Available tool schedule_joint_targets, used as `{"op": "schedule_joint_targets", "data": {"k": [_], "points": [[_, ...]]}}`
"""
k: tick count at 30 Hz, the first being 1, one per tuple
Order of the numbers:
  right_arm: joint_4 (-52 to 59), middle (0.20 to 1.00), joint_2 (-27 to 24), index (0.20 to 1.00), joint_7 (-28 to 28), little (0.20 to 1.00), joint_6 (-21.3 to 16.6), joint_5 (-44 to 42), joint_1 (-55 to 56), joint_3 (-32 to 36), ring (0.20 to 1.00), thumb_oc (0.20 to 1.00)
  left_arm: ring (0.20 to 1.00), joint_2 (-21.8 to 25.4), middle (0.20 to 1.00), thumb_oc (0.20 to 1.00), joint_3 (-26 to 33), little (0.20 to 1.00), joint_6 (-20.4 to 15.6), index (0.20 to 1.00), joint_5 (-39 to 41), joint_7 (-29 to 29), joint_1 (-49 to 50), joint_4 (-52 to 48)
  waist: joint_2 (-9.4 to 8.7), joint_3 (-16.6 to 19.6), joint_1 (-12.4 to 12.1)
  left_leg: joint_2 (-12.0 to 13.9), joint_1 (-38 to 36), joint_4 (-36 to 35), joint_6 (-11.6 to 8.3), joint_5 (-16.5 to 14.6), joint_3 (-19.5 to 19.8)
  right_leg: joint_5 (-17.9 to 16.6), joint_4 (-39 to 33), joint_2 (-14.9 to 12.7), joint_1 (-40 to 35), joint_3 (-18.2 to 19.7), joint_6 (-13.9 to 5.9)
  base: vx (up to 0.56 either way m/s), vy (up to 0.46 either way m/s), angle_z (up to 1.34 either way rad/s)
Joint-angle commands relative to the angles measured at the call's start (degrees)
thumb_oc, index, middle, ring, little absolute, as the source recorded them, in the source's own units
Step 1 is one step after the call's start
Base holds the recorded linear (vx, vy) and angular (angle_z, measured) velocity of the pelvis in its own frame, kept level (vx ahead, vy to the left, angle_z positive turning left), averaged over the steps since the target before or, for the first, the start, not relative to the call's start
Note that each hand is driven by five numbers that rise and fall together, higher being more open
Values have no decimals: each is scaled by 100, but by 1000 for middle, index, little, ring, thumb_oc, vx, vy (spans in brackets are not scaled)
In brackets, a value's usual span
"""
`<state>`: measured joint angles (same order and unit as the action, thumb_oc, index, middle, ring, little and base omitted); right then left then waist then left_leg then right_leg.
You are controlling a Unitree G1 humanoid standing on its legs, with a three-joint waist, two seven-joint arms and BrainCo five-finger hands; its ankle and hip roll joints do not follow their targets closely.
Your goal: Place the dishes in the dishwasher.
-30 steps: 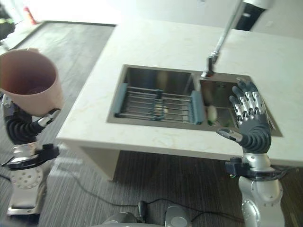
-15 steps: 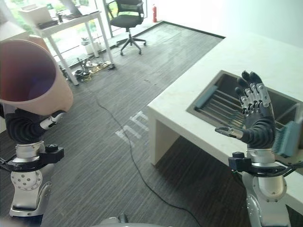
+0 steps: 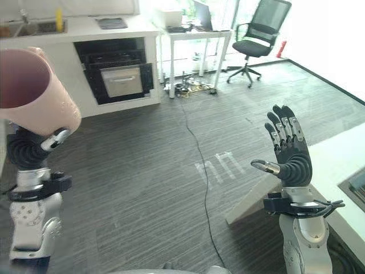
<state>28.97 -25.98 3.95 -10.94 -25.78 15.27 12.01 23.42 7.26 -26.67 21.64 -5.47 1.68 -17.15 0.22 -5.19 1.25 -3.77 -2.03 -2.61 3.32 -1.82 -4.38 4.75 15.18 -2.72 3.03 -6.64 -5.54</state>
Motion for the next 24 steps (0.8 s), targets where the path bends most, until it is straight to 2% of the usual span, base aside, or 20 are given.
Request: {"op": "schedule_joint_targets", "data": {"k": [1,4,10,13,14,15,16,17,19,24], "points": [[-119,1000,-5,1000,-5,1000,-371,-118,-319,427,1000,1000,200,273,200,200,38,200,-201,200,160,70,73,-494,-314,87,280,286,-317,-239,-228,118,183,-950,-1171,-84,-348,222,-183,102,-63,86],[-124,1000,7,1000,-17,1000,-474,-125,-132,492,1000,1000,200,192,200,200,-51,200,-150,200,315,97,49,-527,-353,95,366,246,-262,-239,-228,165,337,-950,-1422,22,-478,468,-146,113,-170,84],[-115,1000,-140,1000,82,1000,-5,-100,-309,278,1000,1000,200,154,200,200,-72,200,-38,200,502,-233,321,-668,-308,136,113,434,-337,-239,-357,181,220,-665,-1856,131,-885,185,37,117,-181,59],[-139,1000,-281,1000,131,1000,105,-71,-402,253,1000,1000,200,131,200,200,-60,200,-4,200,533,-248,451,-800,-318,55,-68,543,-390,-209,-525,331,-217,-675,-2003,83,-1042,-258,74,-18,-59,46],[-159,1000,-330,1000,126,1000,84,-61,-425,273,1000,1000,200,130,200,200,-80,200,20,200,543,-224,428,-810,-333,9,-72,574,-342,-90,-575,343,-549,-677,-2018,32,-1077,-439,81,-177,-12,89],[-254,1000,-388,1000,4,1000,17,-39,-505,313,1000,1000,200,113,200,200,-165,200,45,200,555,-58,296,-756,-413,-60,-57,675,-143,352,-651,263,-1135,-694,-2018,-86,-1117,-752,81,-253,52,179],[-327,1000,-476,1000,3,1000,-28,-166,-617,342,1000,1000,200,98,200,200,-202,200,-13,200,472,0,221,-743,-471,-106,-89,656,34,864,-645,54,-1390,-700,-2018,-207,-1156,-1051,56,-229,113,199],[-343,1000,-486,1000,-1,1000,-42,-144,-649,332,1000,1000,200,91,200,200,-163,200,-41,200,481,30,271,-761,-446,-96,-104,611,21,768,-618,22,-1324,-697,-2018,-205,-1157,-1081,30,-162,252,201],[-308,1000,-463,1000,-15,1000,-8,-54,-695,244,1000,1000,200,129,200,200,109,200,-57,200,663,122,515,-763,-288,-5,-196,491,-240,-112,-572,266,-1166,-634,-2018,-160,-1173,-1110,-30,-21,287,71],[-232,1000,-114,1000,273,1000,-149,-106,-417,106,1000,1000,200,113,200,200,311,200,66,200,513,202,636,-615,-246,177,-101,432,-433,-239,-410,88,-1007,-701,-1776,-208,-983,-1155,-109,15,126,13]]}}
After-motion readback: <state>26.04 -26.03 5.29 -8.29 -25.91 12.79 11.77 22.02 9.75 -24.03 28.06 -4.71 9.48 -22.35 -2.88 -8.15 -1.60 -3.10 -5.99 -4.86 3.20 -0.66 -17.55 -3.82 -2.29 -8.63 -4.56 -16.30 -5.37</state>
